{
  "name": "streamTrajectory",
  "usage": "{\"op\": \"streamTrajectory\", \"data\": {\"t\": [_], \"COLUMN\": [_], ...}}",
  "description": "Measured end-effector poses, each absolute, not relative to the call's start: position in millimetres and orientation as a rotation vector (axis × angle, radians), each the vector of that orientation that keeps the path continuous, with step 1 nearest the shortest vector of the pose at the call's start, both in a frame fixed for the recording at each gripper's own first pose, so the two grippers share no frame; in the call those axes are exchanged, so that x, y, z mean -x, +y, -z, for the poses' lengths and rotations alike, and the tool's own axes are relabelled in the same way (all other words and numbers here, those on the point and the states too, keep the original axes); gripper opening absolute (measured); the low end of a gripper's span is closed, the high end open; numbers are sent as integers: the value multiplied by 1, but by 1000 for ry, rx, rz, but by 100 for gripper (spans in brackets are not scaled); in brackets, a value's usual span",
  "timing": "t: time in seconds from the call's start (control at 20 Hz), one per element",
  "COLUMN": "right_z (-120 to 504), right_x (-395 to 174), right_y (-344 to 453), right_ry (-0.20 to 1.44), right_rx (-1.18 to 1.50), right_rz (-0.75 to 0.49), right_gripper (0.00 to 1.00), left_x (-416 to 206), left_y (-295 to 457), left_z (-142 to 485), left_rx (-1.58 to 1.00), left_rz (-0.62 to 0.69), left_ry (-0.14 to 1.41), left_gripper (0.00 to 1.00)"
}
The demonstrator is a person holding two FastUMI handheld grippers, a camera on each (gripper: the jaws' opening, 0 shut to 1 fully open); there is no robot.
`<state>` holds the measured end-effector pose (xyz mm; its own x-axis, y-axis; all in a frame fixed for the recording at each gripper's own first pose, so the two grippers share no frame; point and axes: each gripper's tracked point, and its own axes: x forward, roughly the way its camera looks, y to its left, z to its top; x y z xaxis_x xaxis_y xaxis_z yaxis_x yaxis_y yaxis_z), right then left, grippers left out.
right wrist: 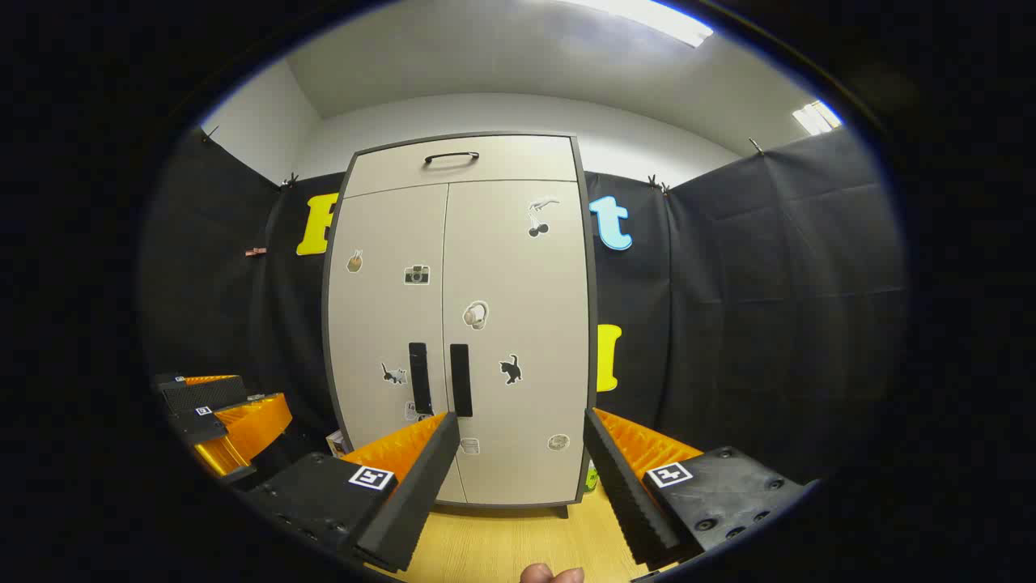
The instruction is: Open the right door of the double-door shoe cabinet with the right hand, and open the left door with the left hand.
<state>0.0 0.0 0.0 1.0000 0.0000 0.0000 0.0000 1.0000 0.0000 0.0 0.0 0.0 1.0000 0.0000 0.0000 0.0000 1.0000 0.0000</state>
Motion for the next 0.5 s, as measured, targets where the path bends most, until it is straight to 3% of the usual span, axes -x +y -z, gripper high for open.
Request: {"op": "streamTrajectory", "data": {"t": [0.5], "right_z": [4], "right_x": [3], "right_y": [3], "right_ry": [10], "right_rx": [3], "right_rz": [-6], "right_gripper": [97], "left_x": [1], "left_y": [7], "left_z": [-4], "left_rx": [-9], "left_rz": [-9], "left_ry": [-5], "left_gripper": [95]}}
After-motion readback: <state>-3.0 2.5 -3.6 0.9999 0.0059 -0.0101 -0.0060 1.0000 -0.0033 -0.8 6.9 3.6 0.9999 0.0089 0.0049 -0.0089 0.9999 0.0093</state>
